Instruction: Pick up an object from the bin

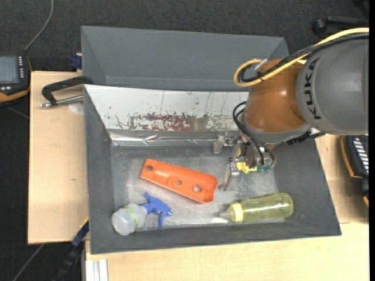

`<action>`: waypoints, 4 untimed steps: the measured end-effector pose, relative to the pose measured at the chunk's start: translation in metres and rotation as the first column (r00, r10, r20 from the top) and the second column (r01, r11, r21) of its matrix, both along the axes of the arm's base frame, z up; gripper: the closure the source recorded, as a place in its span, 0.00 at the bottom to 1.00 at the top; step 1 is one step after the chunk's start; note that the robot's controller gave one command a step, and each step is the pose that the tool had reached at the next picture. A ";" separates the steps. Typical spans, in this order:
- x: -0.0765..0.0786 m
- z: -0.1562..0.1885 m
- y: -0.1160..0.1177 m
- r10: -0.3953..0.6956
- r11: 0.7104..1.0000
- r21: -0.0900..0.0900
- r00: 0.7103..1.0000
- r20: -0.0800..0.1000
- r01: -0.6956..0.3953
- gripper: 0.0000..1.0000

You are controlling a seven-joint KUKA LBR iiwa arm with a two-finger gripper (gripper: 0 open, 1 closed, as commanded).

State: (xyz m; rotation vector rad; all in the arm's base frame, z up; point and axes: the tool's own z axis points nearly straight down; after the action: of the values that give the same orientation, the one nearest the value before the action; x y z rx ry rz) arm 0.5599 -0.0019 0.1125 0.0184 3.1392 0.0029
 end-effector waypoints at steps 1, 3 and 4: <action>0.008 -0.029 0.017 -0.031 1.000 0.002 1.000 0.000 0.031 0.00; 0.013 -0.039 0.058 -0.071 0.997 0.004 0.997 0.003 0.071 0.00; 0.006 -0.041 0.043 -0.108 0.994 0.004 0.994 0.005 0.108 0.00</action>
Offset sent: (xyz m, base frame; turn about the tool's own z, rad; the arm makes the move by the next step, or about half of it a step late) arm 0.0149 0.0496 -0.0412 0.0638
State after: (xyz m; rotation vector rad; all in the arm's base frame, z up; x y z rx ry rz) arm 0.5655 0.0413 0.0716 0.1878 3.1279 0.0085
